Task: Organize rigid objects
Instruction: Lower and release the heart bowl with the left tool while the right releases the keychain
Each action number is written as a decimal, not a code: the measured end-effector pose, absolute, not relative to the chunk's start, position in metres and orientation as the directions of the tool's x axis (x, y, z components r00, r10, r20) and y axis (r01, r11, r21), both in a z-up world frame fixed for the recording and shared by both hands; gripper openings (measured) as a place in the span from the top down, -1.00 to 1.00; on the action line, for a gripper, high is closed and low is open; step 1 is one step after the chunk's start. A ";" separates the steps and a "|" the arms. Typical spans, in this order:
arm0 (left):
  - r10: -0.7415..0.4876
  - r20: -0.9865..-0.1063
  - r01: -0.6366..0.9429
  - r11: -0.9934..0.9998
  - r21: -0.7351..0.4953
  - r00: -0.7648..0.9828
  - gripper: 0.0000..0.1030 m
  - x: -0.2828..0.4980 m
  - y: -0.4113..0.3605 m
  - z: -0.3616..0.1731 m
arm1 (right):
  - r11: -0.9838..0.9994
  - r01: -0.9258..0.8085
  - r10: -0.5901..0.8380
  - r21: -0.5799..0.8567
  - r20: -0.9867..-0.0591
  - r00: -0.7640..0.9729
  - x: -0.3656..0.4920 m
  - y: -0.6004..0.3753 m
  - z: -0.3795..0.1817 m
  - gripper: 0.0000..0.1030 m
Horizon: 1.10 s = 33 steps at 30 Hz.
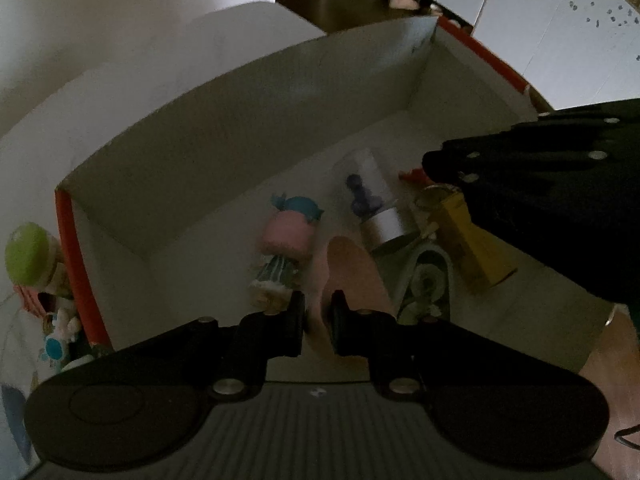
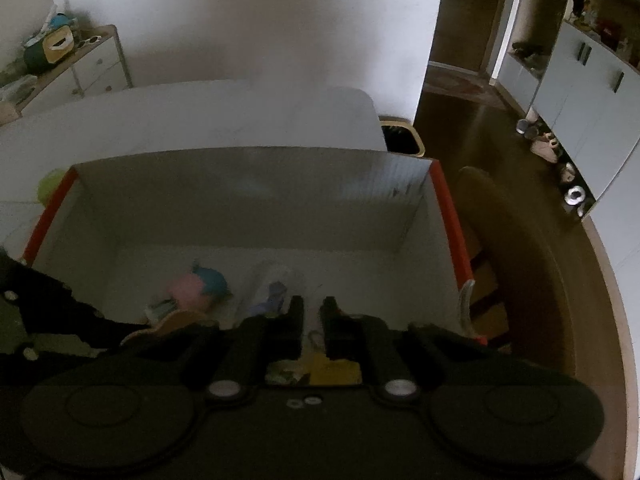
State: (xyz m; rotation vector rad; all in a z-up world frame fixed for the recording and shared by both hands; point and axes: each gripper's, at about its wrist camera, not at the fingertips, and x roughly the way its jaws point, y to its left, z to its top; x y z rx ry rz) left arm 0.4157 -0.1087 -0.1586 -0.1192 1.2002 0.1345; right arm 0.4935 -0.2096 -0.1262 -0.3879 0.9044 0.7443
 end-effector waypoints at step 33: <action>-0.014 -0.909 -0.169 0.981 -0.093 0.416 -0.10 0.383 -0.114 -0.122 | 0.674 -0.731 0.496 0.105 -0.798 0.343 0.471 -0.241 -0.098 0.12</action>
